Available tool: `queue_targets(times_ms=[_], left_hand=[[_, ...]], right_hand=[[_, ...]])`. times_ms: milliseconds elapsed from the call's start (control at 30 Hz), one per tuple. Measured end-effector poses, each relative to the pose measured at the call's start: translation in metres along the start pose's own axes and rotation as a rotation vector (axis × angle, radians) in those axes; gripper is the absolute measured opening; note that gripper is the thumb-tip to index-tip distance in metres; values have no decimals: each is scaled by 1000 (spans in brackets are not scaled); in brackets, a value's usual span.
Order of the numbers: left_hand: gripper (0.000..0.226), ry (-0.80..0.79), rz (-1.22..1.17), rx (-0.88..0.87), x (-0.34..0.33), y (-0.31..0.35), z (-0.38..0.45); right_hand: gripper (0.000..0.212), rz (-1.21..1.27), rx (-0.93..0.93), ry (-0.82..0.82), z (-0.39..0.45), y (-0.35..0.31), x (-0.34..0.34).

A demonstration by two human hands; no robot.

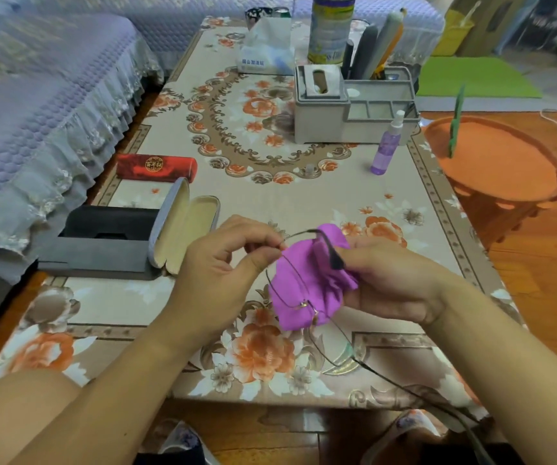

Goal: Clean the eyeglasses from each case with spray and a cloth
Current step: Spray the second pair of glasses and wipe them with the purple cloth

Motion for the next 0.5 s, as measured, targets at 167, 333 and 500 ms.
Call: queue_targets(times_ms=[167,333,500], left_hand=[[10,-87,-7,-6,-9,3,-3],[18,-126,-76,59,-18,3,-3],[21,-106,-130,179,-20,-3,-3]], right_hand=[[27,-253,-62,-238,10,12,-25],[9,-333,-81,-145,15,14,-20],[10,-302,11,31,17,20,-18]])
Point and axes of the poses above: each hand's wrist, its own z-axis towards the middle knuckle, its own x-axis out of the back of the hand, y = z × x, the point moved 4 cm from there along z, towards the middle knuckle, and after that the axes turned 14 degrees about -x, right-handed, at the moved point
